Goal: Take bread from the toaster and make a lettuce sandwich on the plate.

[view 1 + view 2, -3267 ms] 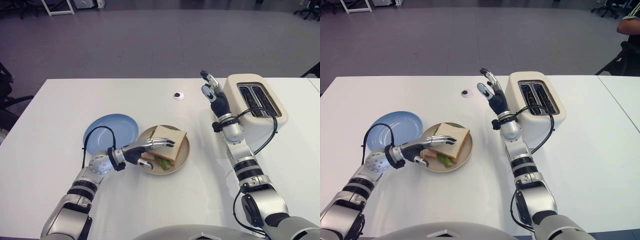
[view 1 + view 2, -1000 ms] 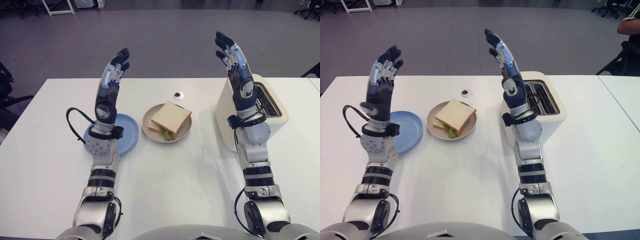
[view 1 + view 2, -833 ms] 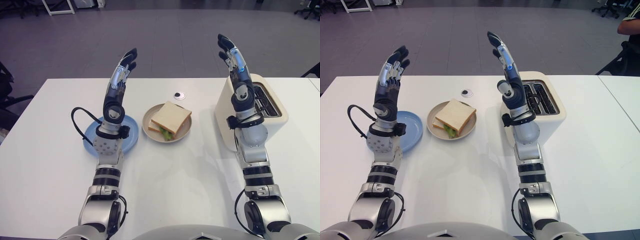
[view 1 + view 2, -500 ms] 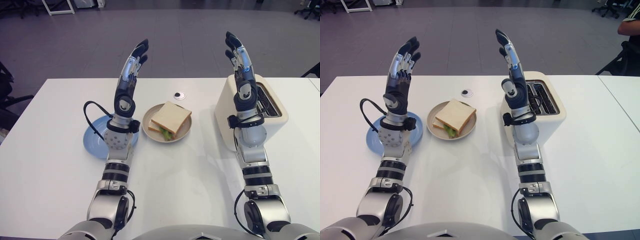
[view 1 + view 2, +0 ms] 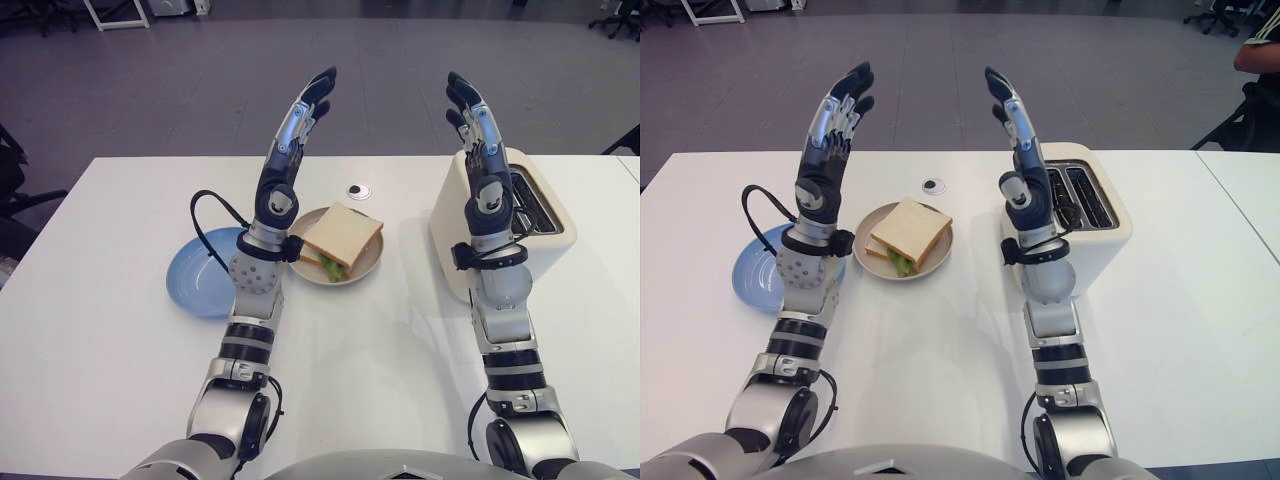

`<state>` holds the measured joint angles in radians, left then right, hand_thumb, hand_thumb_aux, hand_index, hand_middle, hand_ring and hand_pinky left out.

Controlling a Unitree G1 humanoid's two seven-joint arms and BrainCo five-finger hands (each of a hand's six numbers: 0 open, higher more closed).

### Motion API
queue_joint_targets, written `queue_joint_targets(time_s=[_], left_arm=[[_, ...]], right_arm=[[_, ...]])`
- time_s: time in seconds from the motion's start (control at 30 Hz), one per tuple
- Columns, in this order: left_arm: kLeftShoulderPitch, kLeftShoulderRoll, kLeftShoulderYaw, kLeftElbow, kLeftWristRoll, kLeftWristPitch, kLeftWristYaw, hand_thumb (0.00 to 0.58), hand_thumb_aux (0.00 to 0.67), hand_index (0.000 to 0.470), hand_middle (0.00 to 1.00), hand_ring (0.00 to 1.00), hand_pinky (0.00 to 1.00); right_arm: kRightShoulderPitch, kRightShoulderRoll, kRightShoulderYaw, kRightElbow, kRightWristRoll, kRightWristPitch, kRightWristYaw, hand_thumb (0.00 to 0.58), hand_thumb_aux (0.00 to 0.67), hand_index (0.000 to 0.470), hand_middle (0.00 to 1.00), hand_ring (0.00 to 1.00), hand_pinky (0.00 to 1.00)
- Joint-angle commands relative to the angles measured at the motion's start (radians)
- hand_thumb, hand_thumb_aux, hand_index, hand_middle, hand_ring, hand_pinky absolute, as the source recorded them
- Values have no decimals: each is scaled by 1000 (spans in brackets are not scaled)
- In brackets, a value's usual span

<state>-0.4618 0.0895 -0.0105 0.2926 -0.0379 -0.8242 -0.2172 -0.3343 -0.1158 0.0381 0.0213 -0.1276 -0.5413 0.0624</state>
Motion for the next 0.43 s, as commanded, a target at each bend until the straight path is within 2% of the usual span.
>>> queue_joint_targets(time_s=[0.03, 0.43], left_arm=[[33, 18, 5, -15, 7, 18, 1, 0, 0, 0, 0, 0, 0], [38, 24, 17, 2, 7, 16, 16, 0, 0, 0, 0, 0, 0]], right_arm=[[30, -3, 14, -1, 4, 7, 15, 0, 0, 0, 0, 0, 0], [19, -4, 28, 20, 2, 10, 26, 0, 0, 0, 0, 0, 0]])
